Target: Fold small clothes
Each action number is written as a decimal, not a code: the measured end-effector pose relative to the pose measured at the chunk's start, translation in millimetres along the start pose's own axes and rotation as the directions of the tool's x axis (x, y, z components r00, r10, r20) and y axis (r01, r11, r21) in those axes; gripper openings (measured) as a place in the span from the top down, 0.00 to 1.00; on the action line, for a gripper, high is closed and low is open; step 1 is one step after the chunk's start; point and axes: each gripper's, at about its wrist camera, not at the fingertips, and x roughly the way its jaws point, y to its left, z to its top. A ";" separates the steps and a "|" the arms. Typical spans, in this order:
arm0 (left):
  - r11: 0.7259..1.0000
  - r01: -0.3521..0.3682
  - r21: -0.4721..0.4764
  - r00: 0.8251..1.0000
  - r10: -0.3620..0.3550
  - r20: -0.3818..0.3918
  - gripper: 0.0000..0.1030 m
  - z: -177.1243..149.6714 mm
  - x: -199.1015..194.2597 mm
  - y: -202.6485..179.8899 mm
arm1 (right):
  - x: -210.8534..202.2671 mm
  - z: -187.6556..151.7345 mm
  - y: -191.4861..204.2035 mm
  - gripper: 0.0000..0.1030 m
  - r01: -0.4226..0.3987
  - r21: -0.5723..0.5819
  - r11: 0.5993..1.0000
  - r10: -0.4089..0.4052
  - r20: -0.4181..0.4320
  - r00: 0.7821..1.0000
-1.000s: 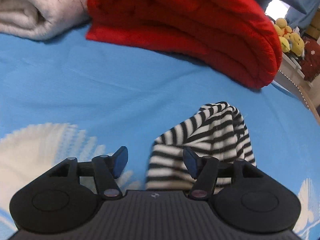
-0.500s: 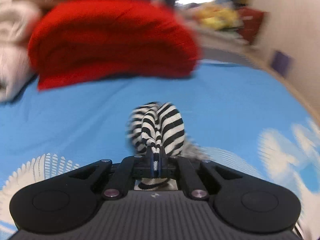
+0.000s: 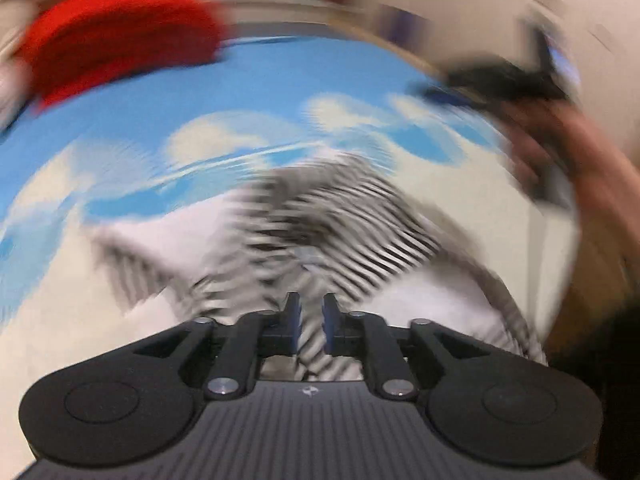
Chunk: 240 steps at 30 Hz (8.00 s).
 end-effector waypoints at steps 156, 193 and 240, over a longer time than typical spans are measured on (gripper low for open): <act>0.928 -0.246 -0.279 0.949 0.289 0.124 0.70 -54.0 -114.1 -3.6 | -150.2 -67.6 -11.9 0.64 -0.217 -0.071 0.974 0.211 -0.078 0.974; 0.752 -0.433 -0.498 0.900 0.389 -0.196 0.47 -232.6 -63.7 27.8 | -149.4 -262.0 -100.3 0.50 0.100 -0.009 0.995 -0.096 -0.358 0.929; 0.819 -0.396 -0.414 0.918 0.364 -0.158 0.90 -231.9 -67.2 10.4 | -152.9 -261.4 -95.9 0.96 0.019 -0.032 0.999 -0.030 -0.359 0.933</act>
